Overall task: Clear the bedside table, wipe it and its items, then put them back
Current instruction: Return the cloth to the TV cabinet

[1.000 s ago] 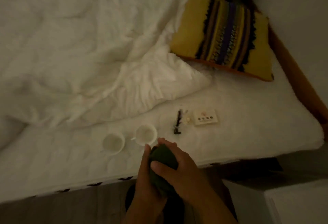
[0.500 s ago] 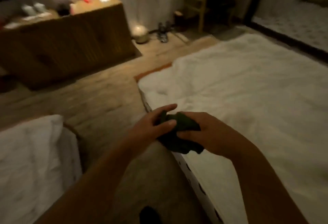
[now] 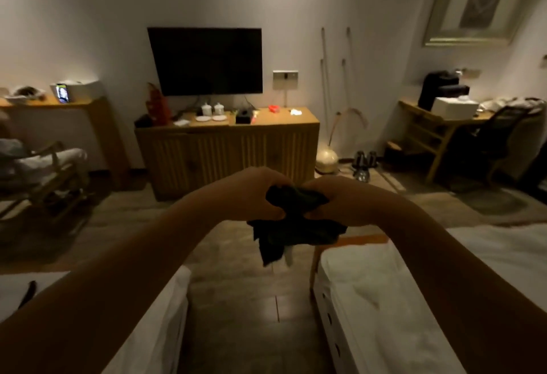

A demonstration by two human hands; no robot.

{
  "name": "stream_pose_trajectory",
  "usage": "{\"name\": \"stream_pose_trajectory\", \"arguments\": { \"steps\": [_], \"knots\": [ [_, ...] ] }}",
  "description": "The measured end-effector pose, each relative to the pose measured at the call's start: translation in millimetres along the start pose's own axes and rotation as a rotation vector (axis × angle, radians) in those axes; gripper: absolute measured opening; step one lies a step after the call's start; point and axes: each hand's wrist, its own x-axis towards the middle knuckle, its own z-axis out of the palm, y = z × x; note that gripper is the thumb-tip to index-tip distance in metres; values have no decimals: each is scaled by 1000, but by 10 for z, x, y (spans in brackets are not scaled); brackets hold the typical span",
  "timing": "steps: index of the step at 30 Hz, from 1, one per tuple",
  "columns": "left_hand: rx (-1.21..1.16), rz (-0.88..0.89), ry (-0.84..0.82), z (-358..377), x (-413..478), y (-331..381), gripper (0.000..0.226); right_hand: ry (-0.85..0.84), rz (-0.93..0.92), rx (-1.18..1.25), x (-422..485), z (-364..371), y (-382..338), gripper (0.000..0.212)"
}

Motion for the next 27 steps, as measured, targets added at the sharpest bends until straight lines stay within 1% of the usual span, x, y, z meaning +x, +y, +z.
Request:
{"name": "stream_pose_trajectory", "arguments": {
  "steps": [1,4,6,8,10,12,14,16,18,21,23,27],
  "knots": [
    [60,-13,-1,-67,184,-99,16,-4,-3,-47,209,-88,68,18],
    [176,-63,3,-150,806,-422,26,-20,15,-136,806,-300,348,15],
    [211,-77,11,-175,1269,-687,24,-7,37,-171,1210,-424,648,14],
    [205,-79,30,-225,1778,-950,21,42,51,-192,1618,-562,1021,15],
    [191,-75,6,-292,2266,-1217,24,74,60,-183,2040,-690,1402,18],
    [160,-87,-15,-366,2750,-1487,25,90,55,-175,2476,-848,1772,26],
    [96,-113,16,-473,3241,-1775,23,112,49,-171,2954,-1072,2106,31],
    [51,-133,37,-569,3658,-2070,28,116,38,-163,3414,-1270,2390,32],
    [20,-165,44,-666,4130,-2393,29,112,41,-156,3938,-1433,2705,31],
    [-4,-199,79,-747,4588,-2796,20,130,46,-161,4490,-1505,3031,15],
    [3,-214,99,-825,4971,-3119,20,143,42,-150,4925,-1581,3276,15],
    [20,-231,80,-999,5791,-3811,21,134,62,-148,5853,-1789,3755,17]
  ]
}}
